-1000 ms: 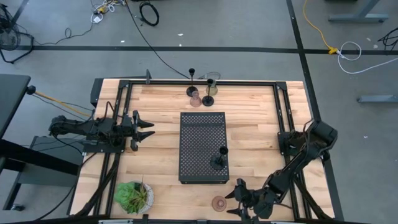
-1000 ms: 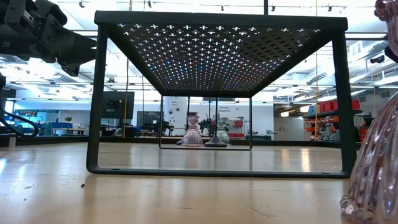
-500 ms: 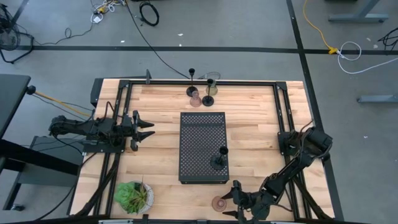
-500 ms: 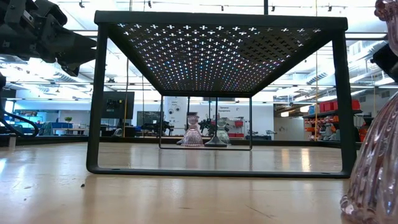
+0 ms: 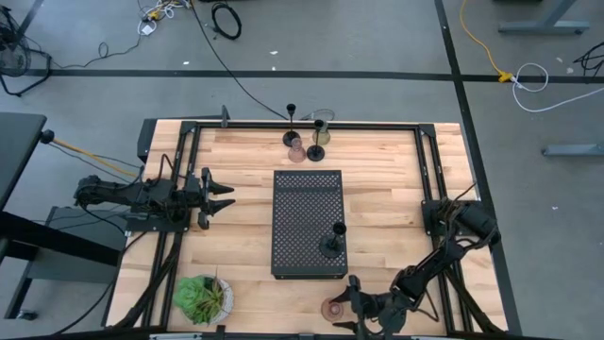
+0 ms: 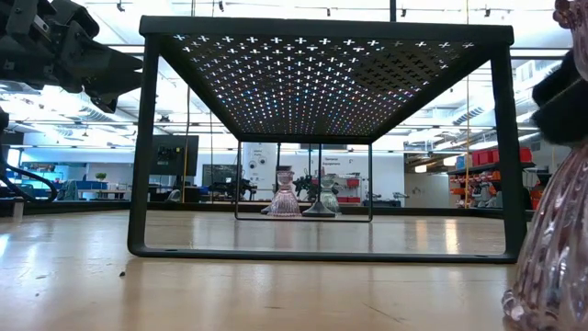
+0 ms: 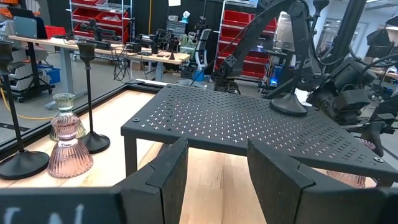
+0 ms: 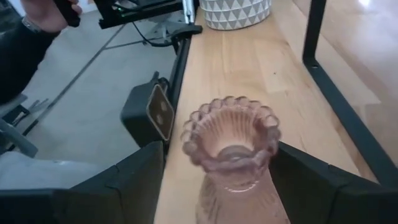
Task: Pick & Place candle stick holders
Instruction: Put the bottom pink glass candle holder on the shelf
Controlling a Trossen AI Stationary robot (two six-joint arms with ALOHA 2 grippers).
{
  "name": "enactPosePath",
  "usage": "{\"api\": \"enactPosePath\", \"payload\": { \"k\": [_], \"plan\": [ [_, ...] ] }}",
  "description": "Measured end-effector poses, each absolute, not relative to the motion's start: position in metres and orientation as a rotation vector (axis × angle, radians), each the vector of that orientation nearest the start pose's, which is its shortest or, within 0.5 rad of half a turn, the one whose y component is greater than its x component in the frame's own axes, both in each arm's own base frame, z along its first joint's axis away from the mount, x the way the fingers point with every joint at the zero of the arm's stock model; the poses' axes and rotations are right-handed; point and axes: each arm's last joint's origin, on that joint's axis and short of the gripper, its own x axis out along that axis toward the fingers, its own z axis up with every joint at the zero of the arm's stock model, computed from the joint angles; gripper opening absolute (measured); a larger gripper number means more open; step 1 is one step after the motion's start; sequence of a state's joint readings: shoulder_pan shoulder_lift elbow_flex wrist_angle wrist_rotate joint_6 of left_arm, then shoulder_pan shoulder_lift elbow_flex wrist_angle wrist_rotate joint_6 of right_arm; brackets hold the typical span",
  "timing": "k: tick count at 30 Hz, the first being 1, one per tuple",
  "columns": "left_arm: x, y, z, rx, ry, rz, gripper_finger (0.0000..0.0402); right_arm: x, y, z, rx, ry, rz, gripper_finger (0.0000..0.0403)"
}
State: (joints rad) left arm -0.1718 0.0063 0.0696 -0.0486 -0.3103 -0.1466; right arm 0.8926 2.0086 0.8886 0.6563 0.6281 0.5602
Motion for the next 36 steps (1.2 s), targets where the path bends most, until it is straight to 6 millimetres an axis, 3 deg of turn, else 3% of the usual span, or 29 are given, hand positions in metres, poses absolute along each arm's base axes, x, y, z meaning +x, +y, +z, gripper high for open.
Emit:
{"api": "enactPosePath", "payload": {
  "k": [9,19,30,36],
  "plan": [
    [0.092,-0.007,0.182,-0.150,-0.024,0.138,0.0170,0.254,0.275,0.108,0.215,0.387,0.135,0.0240],
    [0.092,-0.007,0.182,-0.150,-0.024,0.137,0.0170,0.255,0.275,0.108,0.211,0.393,0.153,0.0120],
    [0.092,-0.007,0.182,-0.163,-0.025,0.137,0.0170,0.254,0.275,0.111,0.204,0.395,0.163,0.0120],
    [0.092,-0.007,0.182,-0.224,-0.030,0.136,0.0170,0.250,0.274,0.136,0.205,0.363,0.182,0.0120]
  ]
}}
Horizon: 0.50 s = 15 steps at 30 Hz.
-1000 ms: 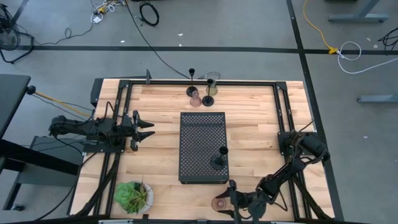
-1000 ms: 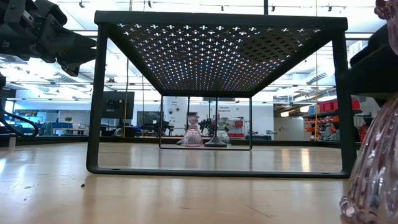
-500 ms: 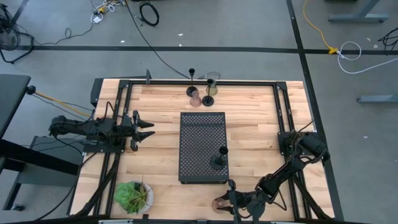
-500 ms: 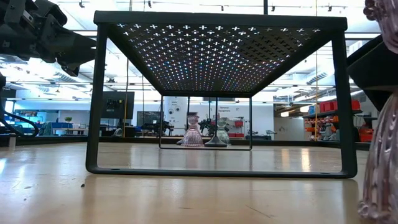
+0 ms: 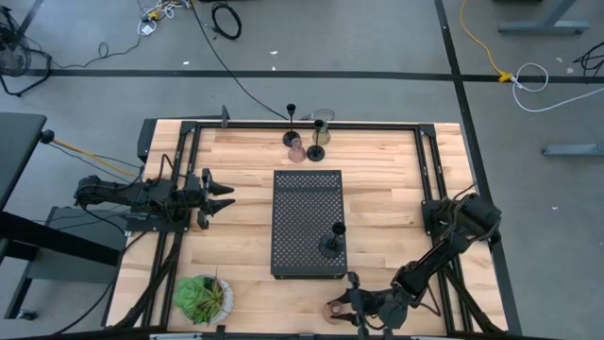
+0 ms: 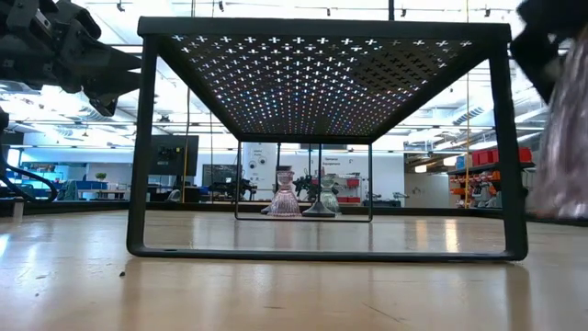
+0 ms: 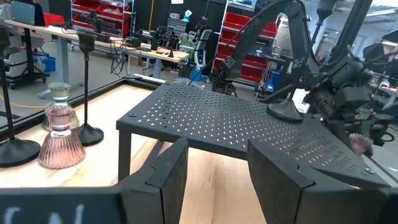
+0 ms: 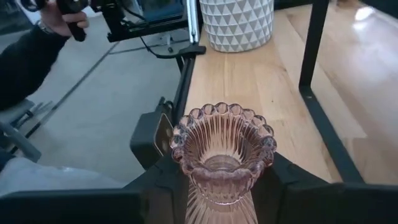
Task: Pick & Place candle stick holders
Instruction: Put the bottom pink glass candle holder on the shelf
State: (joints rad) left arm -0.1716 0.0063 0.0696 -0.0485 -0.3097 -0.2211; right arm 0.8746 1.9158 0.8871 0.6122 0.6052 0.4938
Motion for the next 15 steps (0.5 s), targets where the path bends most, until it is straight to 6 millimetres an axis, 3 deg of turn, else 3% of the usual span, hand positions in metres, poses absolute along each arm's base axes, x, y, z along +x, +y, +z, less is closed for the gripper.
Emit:
{"api": "enactPosePath", "payload": {
  "k": [15],
  "plan": [
    [0.092,-0.007,0.182,-0.217,-0.029,0.137,0.0170,0.224,0.274,0.192,0.226,0.351,0.269,0.0120]
  ]
}}
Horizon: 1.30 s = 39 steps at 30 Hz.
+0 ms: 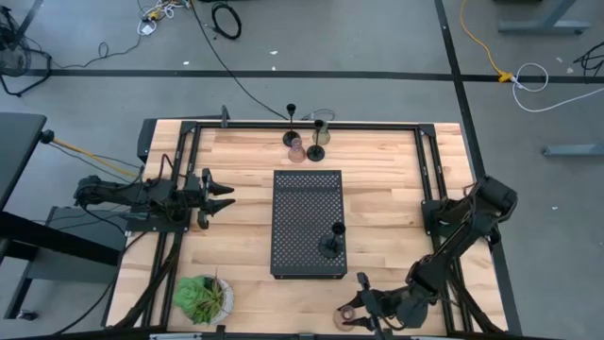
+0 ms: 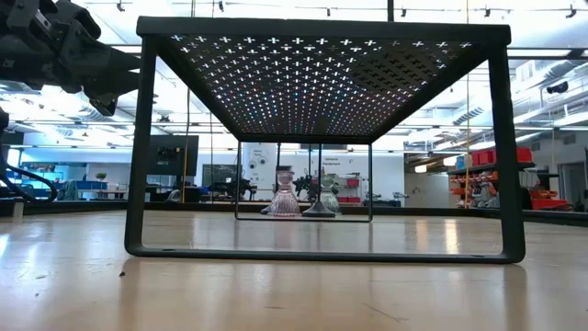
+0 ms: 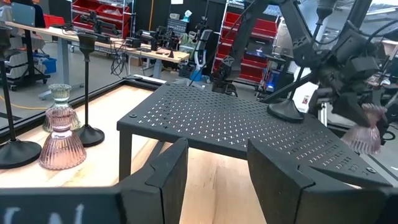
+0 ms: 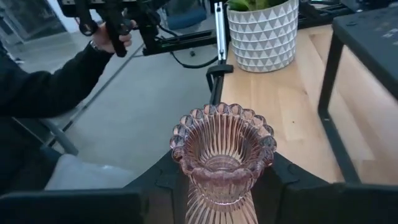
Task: Pick & Place candle stick holders
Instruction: Put the bottom pink glass candle holder on the shelf
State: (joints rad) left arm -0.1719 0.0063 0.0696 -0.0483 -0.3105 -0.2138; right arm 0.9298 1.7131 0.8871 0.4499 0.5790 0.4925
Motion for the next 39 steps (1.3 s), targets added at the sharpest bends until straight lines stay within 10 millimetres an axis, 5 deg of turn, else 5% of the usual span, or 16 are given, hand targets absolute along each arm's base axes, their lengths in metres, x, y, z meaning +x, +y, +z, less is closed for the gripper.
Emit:
{"api": "enactPosePath", "payload": {
  "k": [22,39],
  "plan": [
    [0.092,-0.007,0.187,-0.260,-0.086,0.123,0.0170,0.178,0.207,0.256,0.012,0.427,-0.018,0.0121],
    [0.091,-0.007,0.196,-0.278,-0.176,0.110,0.0170,0.175,0.144,0.287,-0.090,0.434,-0.190,0.0121]
  ]
}}
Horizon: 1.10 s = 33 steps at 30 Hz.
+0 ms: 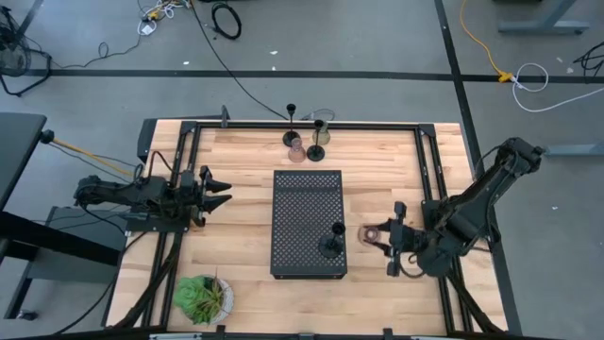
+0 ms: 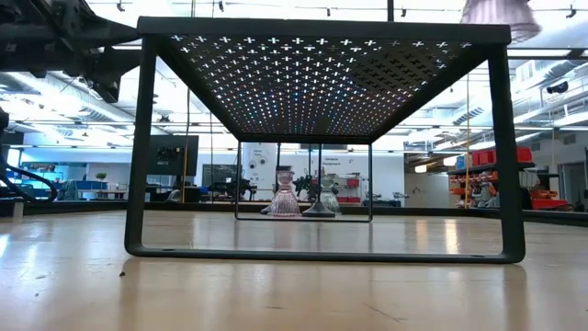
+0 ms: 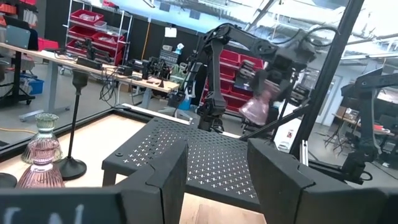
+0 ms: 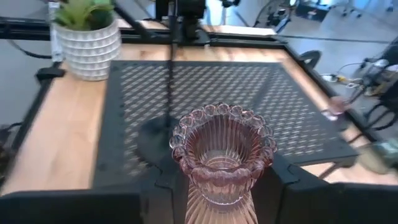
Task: Pick & Place candle stick holders
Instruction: Put the bottom pink glass candle holder on the shelf
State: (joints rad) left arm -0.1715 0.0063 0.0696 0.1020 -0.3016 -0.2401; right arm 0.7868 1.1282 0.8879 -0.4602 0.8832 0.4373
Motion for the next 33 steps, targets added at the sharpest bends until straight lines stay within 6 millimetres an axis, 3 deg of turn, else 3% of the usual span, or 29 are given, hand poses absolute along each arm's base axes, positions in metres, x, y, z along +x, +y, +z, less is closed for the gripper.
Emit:
{"api": "enactPosePath", "payload": {
  "k": [10,20,33],
  "plan": [
    [0.091,-0.007,0.196,-0.278,-0.177,0.110,0.0170,0.181,0.106,0.303,-0.190,0.418,-0.275,0.0121],
    [0.094,-0.007,0.203,-0.229,-0.236,0.122,0.0170,0.191,0.067,0.314,-0.181,0.429,-0.284,0.0121],
    [0.125,-0.012,0.202,-0.135,-0.195,0.137,0.0170,0.210,0.024,0.327,-0.138,0.348,-0.237,0.0121]
  ]
}}
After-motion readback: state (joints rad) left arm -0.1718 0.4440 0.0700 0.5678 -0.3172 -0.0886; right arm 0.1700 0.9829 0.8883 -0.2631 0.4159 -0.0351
